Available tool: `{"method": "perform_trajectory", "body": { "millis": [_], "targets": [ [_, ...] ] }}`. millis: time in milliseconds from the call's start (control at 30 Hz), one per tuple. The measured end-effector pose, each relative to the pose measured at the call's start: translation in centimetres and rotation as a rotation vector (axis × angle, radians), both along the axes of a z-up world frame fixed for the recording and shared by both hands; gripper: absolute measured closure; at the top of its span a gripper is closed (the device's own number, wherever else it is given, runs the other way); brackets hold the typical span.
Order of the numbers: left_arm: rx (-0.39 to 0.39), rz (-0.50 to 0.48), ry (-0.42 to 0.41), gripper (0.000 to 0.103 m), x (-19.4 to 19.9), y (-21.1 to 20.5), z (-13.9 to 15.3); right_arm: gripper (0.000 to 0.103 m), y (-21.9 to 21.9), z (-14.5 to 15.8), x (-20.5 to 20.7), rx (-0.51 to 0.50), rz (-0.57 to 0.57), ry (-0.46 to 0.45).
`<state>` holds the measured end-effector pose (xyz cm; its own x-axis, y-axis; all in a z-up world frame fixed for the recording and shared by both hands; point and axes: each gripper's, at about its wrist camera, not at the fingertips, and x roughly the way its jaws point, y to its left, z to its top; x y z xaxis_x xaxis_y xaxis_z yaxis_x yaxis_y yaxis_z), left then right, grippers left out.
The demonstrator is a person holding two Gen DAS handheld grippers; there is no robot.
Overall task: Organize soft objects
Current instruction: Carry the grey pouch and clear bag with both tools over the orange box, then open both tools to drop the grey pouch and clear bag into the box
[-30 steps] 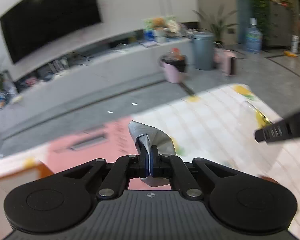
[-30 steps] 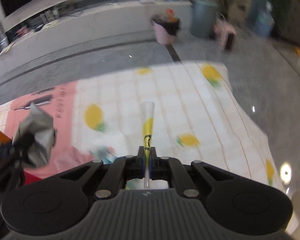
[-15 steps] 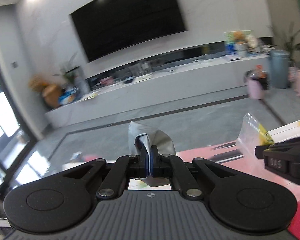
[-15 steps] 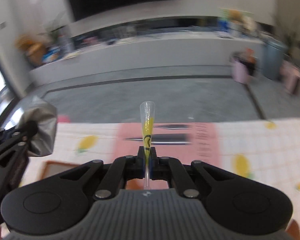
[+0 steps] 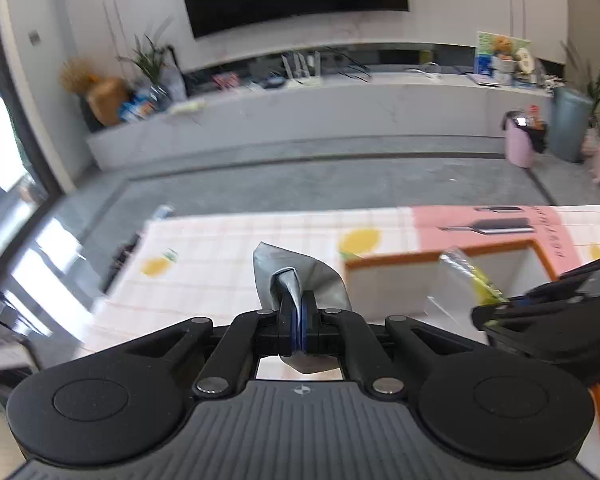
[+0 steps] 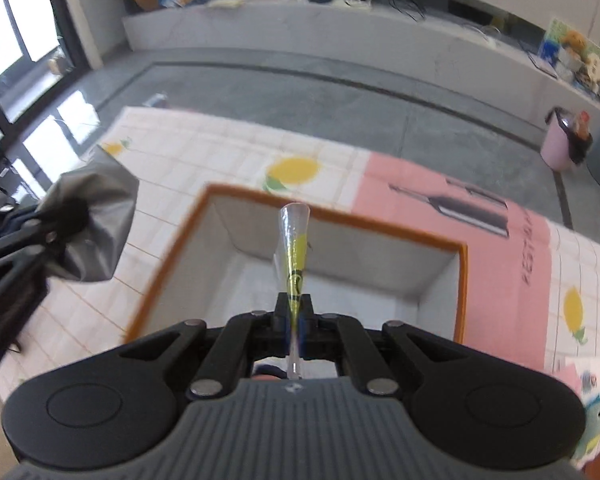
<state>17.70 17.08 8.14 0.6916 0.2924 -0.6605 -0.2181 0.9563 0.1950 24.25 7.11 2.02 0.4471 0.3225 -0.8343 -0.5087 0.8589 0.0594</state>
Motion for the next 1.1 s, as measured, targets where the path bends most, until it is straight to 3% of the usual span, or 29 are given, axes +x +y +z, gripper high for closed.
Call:
{"method": "perform_trajectory", "body": {
  "millis": [133,333,600,667,867,967,1033,1067,1100],
  "targets": [
    [-0.096,-0.057,0.017,0.101,0.0,0.3,-1.1,0.103,-1.6,-2.1,1.5,-0.032,-0.042,0.013],
    [-0.136,-0.119,0.039,0.101,1.5,-0.4,-3.4,0.102,-3.8,-3.4,2.9,-0.035,-0.035,0.004],
    [-0.120,-0.127,0.075,0.101,3.7,-2.5,-7.2,0.103,-4.7,-5.3,4.1,-0.033,0.001,-0.013],
    [-0.120,-0.113,0.085,0.101,4.0,-2.4,-8.0,0.103,-4.8,-5.6,4.1,0.005,0.023,-0.002],
    [-0.112,-0.068,0.123,0.101,4.1,-1.4,-9.6,0.103,-3.8,-6.6,3.9,-0.028,0.055,0.009],
    [-0.091,-0.091,0.113,0.095,3.6,-1.7,-9.4,0.103,-3.7,-6.6,3.9,-0.028,0.047,0.010],
    [-0.078,-0.101,0.116,0.074,3.5,-1.7,-9.2,0.103,-3.8,-6.6,3.9,-0.020,0.028,0.020],
    [-0.076,-0.104,0.117,0.048,3.4,-1.7,-9.0,0.103,-3.8,-6.5,3.9,-0.019,0.019,0.024],
    [-0.067,-0.103,0.117,0.048,3.4,-1.7,-8.9,0.103,-3.9,-6.4,3.9,-0.016,0.010,0.022]
  ]
}}
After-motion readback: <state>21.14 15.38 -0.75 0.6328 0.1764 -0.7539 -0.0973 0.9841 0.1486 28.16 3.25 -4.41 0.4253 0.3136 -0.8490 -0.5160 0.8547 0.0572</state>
